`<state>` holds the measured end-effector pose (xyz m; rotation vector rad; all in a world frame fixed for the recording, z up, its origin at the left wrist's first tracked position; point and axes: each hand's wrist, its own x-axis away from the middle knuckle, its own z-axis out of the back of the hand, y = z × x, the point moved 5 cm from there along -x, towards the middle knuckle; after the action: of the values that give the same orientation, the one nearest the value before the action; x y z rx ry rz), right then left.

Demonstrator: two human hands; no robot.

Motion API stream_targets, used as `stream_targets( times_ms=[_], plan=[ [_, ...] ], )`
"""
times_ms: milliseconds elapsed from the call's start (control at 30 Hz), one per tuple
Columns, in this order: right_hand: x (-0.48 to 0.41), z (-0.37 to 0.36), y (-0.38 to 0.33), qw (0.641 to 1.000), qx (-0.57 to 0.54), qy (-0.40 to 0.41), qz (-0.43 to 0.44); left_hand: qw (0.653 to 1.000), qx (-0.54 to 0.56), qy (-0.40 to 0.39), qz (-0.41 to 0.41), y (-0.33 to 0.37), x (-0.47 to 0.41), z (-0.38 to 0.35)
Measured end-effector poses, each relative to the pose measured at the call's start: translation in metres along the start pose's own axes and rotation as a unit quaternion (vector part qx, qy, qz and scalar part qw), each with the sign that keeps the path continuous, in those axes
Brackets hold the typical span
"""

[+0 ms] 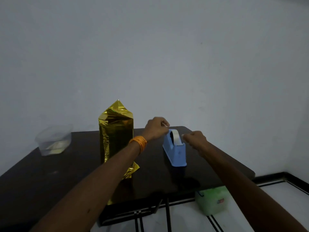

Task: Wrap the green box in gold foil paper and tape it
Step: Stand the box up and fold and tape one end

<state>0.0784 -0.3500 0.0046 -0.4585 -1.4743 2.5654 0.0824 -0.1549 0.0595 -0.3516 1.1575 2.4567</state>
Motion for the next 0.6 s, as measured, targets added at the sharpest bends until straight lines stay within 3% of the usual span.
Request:
stream_targets(
  times_ms=[100,200,400,600],
  plan=[
    [0.004,-0.01,0.016,0.997,-0.007,-0.045,-0.066,0.994,-0.031,-0.097,0.04,-0.021,0.006,-0.04],
    [0.005,-0.017,0.022,0.992,-0.067,-0.055,-0.091,0.988,-0.04,-0.135,0.056,-0.034,0.01,-0.069],
    [0.0,-0.023,0.02,0.982,-0.14,-0.057,-0.112,0.995,-0.062,-0.079,0.024,-0.044,0.001,-0.086],
    [-0.012,-0.026,0.012,0.987,-0.121,-0.014,-0.101,0.996,-0.048,-0.069,0.033,-0.054,-0.001,-0.089]
  ],
)
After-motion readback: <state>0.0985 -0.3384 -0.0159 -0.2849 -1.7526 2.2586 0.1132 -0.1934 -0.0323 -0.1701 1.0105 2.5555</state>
